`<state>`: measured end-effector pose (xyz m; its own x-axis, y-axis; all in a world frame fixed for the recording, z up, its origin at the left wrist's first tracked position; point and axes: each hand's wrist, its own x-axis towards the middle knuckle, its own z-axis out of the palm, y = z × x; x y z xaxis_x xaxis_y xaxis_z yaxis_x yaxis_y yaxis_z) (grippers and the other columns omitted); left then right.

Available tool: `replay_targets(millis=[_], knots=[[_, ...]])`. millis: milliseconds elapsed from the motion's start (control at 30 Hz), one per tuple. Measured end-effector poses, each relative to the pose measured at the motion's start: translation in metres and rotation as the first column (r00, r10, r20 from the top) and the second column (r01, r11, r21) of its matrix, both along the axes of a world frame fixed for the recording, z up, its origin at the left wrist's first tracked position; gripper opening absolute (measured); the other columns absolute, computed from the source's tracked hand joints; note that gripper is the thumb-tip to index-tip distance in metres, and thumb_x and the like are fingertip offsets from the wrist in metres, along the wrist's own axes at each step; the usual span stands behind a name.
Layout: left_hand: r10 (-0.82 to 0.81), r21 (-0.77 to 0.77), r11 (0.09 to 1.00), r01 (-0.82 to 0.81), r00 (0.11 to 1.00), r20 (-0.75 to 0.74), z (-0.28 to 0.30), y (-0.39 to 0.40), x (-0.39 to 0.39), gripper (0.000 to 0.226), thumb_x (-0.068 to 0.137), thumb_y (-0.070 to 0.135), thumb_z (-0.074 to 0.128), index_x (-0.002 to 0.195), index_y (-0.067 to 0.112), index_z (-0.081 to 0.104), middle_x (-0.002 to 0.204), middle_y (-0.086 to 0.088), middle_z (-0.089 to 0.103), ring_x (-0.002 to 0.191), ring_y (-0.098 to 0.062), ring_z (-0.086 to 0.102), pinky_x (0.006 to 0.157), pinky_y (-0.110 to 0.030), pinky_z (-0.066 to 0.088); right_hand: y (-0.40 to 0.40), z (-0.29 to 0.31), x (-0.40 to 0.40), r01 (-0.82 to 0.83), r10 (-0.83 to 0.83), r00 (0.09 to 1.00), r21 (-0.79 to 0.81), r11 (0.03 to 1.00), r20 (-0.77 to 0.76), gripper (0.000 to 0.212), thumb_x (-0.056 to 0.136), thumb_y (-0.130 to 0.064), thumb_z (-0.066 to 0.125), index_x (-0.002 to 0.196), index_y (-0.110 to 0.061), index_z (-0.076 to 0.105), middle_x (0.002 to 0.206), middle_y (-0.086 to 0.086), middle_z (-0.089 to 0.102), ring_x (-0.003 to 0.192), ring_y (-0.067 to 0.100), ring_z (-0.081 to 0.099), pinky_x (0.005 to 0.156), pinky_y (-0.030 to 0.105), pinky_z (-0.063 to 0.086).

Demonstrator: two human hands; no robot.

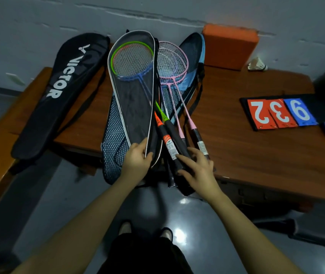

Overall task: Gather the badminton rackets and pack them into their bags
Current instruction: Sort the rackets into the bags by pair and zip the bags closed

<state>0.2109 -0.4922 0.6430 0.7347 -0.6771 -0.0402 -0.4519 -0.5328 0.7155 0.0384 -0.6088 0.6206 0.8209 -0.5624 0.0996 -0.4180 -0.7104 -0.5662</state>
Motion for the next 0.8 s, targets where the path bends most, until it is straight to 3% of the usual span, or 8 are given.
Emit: replay_targets(millis=[100, 200, 300, 400, 467, 600, 800], knots=[[-0.007, -0.113, 0.994, 0.001, 0.998, -0.058, 0.005, 0.006, 0.004, 0.049, 0.081, 0.022, 0.055, 0.129, 0.019, 0.052, 0.078, -0.009, 0.048, 0.067, -0.02, 0.051, 0.07, -0.028, 0.043, 0.018, 0.02, 0.021, 0.032, -0.043, 0.99, 0.082, 0.996, 0.135, 0.048, 0.08, -0.027, 0.071, 0.125, -0.03, 0.056, 0.136, 0.003, 0.041, 0.125, 0.016, 0.035, 0.094, 0.03, 0.02], [-0.032, -0.24, 0.971, -0.005, 0.988, -0.15, 0.009, 0.011, 0.012, 0.047, 0.079, 0.024, 0.054, 0.126, 0.02, 0.056, 0.074, -0.001, 0.047, 0.054, -0.003, 0.044, 0.06, -0.016, 0.04, 0.035, 0.033, 0.039, 0.068, -0.097, 0.978, 0.158, 0.985, 0.185, 0.051, 0.076, -0.027, 0.075, 0.123, -0.028, 0.057, 0.132, 0.001, 0.043, 0.122, 0.02, 0.04, 0.097, 0.026, 0.024], [-0.069, -0.282, 0.959, 0.002, 0.972, -0.226, 0.007, 0.019, 0.023, 0.042, 0.085, 0.015, 0.058, 0.126, 0.02, 0.056, 0.077, -0.007, 0.049, 0.047, 0.001, 0.04, 0.053, -0.009, 0.035, 0.049, 0.037, 0.053, 0.101, -0.147, 0.967, 0.218, 0.971, 0.209, 0.051, 0.07, -0.025, 0.08, 0.118, -0.023, 0.061, 0.126, 0.0, 0.047, 0.118, 0.018, 0.045, 0.099, 0.033, 0.032], [-0.105, -0.327, 0.945, 0.0, 0.947, -0.304, 0.011, 0.027, 0.024, 0.04, 0.086, 0.011, 0.059, 0.126, 0.016, 0.056, 0.079, -0.019, 0.053, 0.051, 0.0, 0.045, 0.055, -0.017, 0.041, 0.06, 0.037, 0.07, 0.134, -0.193, 0.956, 0.255, 0.958, 0.22, 0.053, 0.065, -0.023, 0.081, 0.114, -0.02, 0.061, 0.12, -0.004, 0.048, 0.115, 0.015, 0.049, 0.098, 0.044, 0.039], [-0.108, -0.35, 0.937, -0.015, 0.938, -0.329, 0.018, 0.033, 0.023, 0.041, 0.087, 0.005, 0.058, 0.125, 0.02, 0.055, 0.077, -0.016, 0.053, 0.051, -0.002, 0.046, 0.055, -0.019, 0.041, 0.065, 0.038, 0.08, 0.155, -0.224, 0.948, 0.288, 0.945, 0.226, 0.055, 0.063, -0.02, 0.082, 0.113, -0.018, 0.059, 0.117, -0.007, 0.048, 0.113, 0.014, 0.05, 0.096, 0.047, 0.041], [-0.107, -0.372, 0.927, -0.036, 0.929, -0.356, 0.026, 0.039, 0.034, 0.048, 0.086, 0.002, 0.058, 0.123, 0.031, 0.048, 0.07, -0.001, 0.049, 0.052, 0.001, 0.041, 0.058, -0.017, 0.039, 0.07, 0.043, 0.088, 0.192, -0.267, 0.943, 0.331, 0.924, 0.2, 0.06, 0.063, -0.02, 0.084, 0.113, -0.019, 0.051, 0.115, -0.003, 0.051, 0.108, 0.015, 0.05, 0.097, 0.04, 0.041], [-0.11, -0.416, 0.908, -0.05, 0.93, -0.352, 0.039, 0.041, 0.046, 0.044, 0.083, 0.005, 0.064, 0.126, 0.011, 0.053, 0.073, 0.0, 0.042, 0.054, 0.0, 0.038, 0.06, -0.014, 0.038, 0.077, 0.054, 0.089, 0.11, -0.21, 0.923, 0.303, 0.946, 0.321, 0.049, 0.07, -0.013, 0.08, 0.111, -0.011, 0.053, 0.113, 0.002, 0.051, 0.107, 0.01, 0.05, 0.093, 0.017, 0.04]])
